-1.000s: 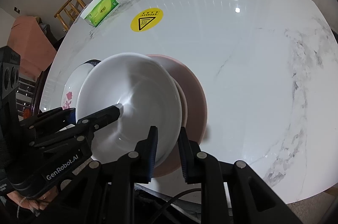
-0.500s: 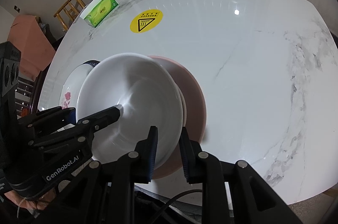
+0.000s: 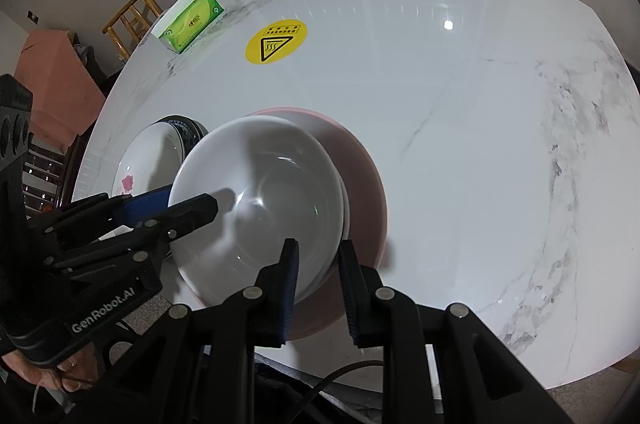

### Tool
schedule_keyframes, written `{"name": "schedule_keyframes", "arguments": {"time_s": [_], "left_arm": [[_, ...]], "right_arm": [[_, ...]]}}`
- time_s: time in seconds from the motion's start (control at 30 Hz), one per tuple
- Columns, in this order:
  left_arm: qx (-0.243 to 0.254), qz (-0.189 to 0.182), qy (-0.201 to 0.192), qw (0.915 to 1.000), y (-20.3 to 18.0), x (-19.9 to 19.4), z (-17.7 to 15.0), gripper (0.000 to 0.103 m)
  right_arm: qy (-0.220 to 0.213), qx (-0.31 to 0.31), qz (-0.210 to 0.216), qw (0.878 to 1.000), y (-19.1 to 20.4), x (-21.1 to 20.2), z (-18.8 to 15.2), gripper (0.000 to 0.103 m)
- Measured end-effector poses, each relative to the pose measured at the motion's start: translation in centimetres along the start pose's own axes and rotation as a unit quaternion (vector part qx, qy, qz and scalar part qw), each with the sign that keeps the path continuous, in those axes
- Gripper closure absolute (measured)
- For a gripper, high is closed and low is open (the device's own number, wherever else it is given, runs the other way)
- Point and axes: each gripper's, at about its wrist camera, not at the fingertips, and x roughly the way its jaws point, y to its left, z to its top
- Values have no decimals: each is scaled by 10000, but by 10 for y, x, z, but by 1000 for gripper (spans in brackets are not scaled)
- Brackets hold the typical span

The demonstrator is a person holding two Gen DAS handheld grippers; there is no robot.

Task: Organize plates and bowls
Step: 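Lower the white ribbed bowl into the blue-banded bowl inside the pink bowl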

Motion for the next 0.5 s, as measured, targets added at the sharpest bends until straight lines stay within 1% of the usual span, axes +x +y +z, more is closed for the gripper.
{"name": "schedule_keyframes", "arguments": {"time_s": [0.07, 0.23, 0.37, 0.4, 0.5], "left_arm": [[-22, -30, -50, 10000, 1, -3, 0, 74], [-211, -165, -160, 9995, 13, -14, -2, 68], [-544, -287, -206, 9979, 31, -22, -5, 68], [-679, -321, -202, 9970, 37, -23, -6, 68], [-883, -342, -199, 9953, 49, -26, -9, 68]], "right_arm": [[-12, 43, 37, 10000, -2, -1, -1, 81], [-52, 167, 36, 9998, -10, -6, -5, 81], [-139, 279, 117, 9994, -16, -16, -7, 81], [-174, 295, 107, 9994, -17, -18, -7, 81], [-284, 342, 93, 9990, -20, -28, -9, 81]]}}
